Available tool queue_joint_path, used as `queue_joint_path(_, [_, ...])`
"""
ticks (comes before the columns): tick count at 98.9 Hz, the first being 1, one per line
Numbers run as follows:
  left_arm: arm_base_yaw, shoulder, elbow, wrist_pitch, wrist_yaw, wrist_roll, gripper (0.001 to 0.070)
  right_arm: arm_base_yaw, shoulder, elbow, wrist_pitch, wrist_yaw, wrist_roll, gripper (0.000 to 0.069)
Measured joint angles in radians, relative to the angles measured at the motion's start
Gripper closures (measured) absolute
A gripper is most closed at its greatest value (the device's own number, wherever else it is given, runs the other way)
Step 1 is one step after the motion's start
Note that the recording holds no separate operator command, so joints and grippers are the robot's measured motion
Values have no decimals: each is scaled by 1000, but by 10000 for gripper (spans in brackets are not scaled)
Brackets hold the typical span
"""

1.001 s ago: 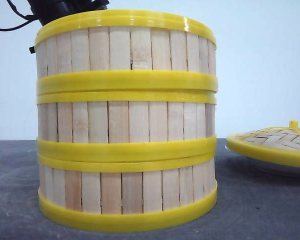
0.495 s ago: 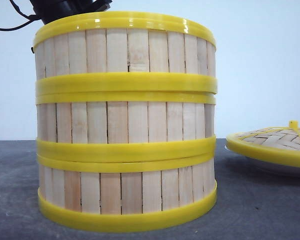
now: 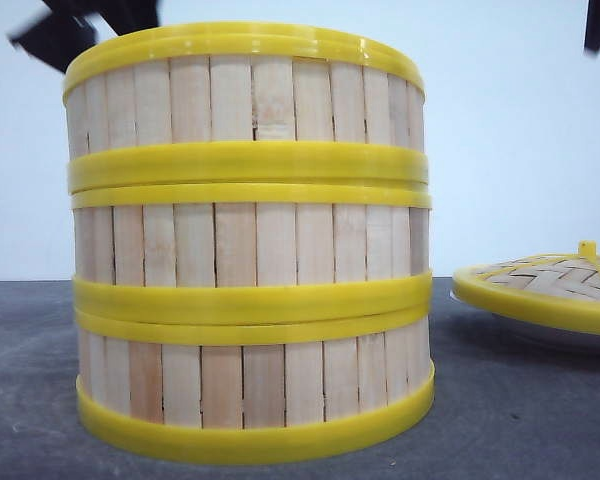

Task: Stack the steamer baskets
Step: 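Grip the center hub of the bamboo lid with the right gripper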

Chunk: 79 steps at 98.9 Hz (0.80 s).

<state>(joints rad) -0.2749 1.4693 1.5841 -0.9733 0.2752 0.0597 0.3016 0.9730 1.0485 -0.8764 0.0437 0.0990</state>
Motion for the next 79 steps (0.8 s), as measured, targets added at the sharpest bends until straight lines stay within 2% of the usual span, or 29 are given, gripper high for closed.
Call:
queue_joint_path(13, [55,-81,5,-31,0,4,353,-105,23,-87,148,-111,-6,247])
queue_joint_path(14, [81,-106,4,-40,0,7,353,-134,46,-107,191,-121,-7,247])
queue_joint_path(31, [143,-177,-49,-45,-1,8,353,-166,148,-111,272,-122,-22,247])
queue_joint_path(50, [169,-271,-179,-8,-2,6,353,-167,284,-111,339,-121,-27,247])
queue_joint_path(62, [173,-336,-287,37,-35,0,353,-167,363,-111,383,-119,-32,248])
queue_joint_path(68, [174,-371,-347,64,-52,-4,353,-167,394,-111,407,-119,-32,271])
queue_joint_path(79, [174,-431,-461,105,-93,-13,353,-167,441,-111,440,-119,-35,353])
